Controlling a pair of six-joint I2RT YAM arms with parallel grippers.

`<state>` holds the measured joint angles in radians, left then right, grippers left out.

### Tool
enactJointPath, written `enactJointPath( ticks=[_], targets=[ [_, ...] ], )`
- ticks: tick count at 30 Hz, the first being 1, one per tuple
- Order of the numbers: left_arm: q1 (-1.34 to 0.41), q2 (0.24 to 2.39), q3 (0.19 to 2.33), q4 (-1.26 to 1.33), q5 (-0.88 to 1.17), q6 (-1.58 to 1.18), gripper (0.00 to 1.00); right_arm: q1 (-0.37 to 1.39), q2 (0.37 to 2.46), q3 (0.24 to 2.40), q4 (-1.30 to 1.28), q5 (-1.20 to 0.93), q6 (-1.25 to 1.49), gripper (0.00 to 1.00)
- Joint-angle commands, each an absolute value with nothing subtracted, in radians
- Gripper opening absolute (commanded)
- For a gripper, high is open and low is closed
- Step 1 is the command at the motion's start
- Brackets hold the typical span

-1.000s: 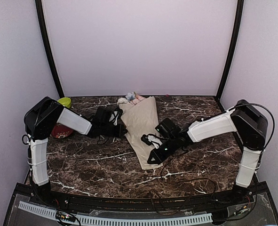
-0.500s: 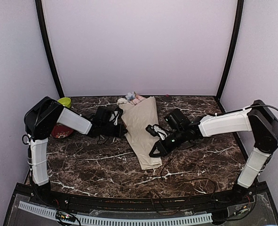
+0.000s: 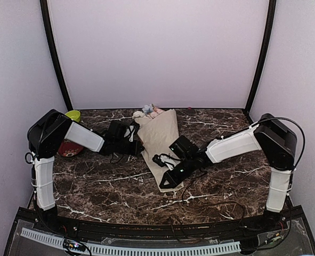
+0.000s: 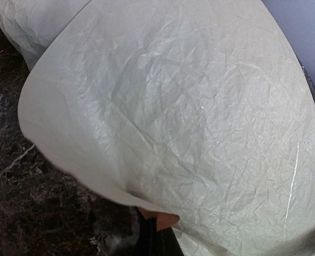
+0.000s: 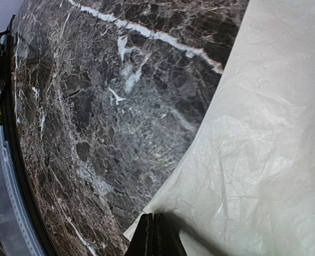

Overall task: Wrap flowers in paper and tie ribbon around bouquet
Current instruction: Press the fold line on the folded bouquet.

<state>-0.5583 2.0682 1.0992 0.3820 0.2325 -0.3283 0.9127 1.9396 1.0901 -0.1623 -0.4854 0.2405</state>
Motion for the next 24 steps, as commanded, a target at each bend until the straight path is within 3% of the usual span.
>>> enactJointPath(
  ticks=[1,5,10,14,18,24],
  targets=[
    [-0.55,2.082,1.126,0.338,0.213,-0.307,0.0,0.968,1.929,1.079,-0.266,-0.479,0.179,0.0],
    [-0.55,2.082,1.128,0.331,0.216,-0.306,0.0,0.96,1.807,1.045,-0.255,-0.537,0.192,0.03],
    [-0.55,2.082,1.127,0.333,0.221,-0.307,0.0,0.841,1.644,0.954,-0.199,-0.523,0.348,0.16],
    [-0.549,2.082,1.127,0.334,0.222,-0.308,0.0,0.741,1.554,0.853,-0.16,-0.433,0.512,0.41],
    [-0.55,2.082,1.124,0.336,0.222,-0.311,0.0,0.729,1.564,0.809,-0.134,-0.429,0.559,0.57],
    [-0.55,2.083,1.126,0.331,0.219,-0.308,0.0,0.732,1.667,0.761,-0.009,-0.553,0.601,0.68]
  ],
)
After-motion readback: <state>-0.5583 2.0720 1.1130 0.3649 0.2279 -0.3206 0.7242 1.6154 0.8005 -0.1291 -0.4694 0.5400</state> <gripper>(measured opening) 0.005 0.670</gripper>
